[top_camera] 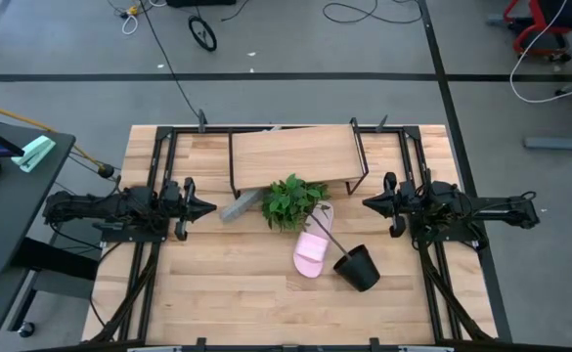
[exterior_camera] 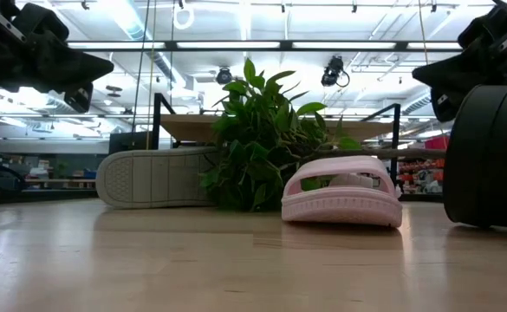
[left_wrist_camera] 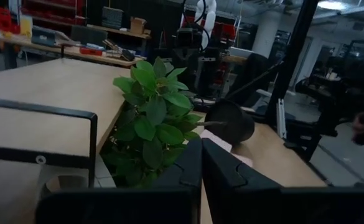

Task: Pick and place slides into the shelf
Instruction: Put the top pink slides on the shelf

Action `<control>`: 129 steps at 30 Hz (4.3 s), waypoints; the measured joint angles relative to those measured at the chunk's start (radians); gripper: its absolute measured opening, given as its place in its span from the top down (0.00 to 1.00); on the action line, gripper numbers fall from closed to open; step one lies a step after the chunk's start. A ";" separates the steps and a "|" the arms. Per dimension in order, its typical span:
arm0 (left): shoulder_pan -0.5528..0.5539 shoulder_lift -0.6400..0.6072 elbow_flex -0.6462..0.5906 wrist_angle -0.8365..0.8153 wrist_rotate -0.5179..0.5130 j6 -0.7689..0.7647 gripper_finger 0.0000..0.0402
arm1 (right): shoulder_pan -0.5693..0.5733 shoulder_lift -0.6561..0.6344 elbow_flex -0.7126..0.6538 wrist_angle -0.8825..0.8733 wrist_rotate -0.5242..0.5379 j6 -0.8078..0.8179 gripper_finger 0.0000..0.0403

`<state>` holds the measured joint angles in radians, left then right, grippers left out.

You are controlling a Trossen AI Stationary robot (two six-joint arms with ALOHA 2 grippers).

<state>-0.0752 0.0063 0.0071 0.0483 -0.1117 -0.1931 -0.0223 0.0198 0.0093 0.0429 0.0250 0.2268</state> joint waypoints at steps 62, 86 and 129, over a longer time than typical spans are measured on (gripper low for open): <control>0.000 0.103 0.791 -0.564 -0.147 -0.130 0.94 | 0.000 0.286 0.769 -0.718 0.239 0.320 0.97; 0.000 0.104 0.792 -0.789 -0.232 -0.428 0.97 | -0.281 0.510 1.090 -1.136 0.296 0.774 0.86; -0.001 0.106 1.017 -1.097 -0.296 -0.452 0.95 | -1.085 0.856 0.794 -1.014 -0.312 0.495 0.48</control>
<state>-0.0757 0.1123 1.0241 -1.0489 -0.4077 -0.6453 -1.1069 0.8757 0.8035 -0.9706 -0.2865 0.7218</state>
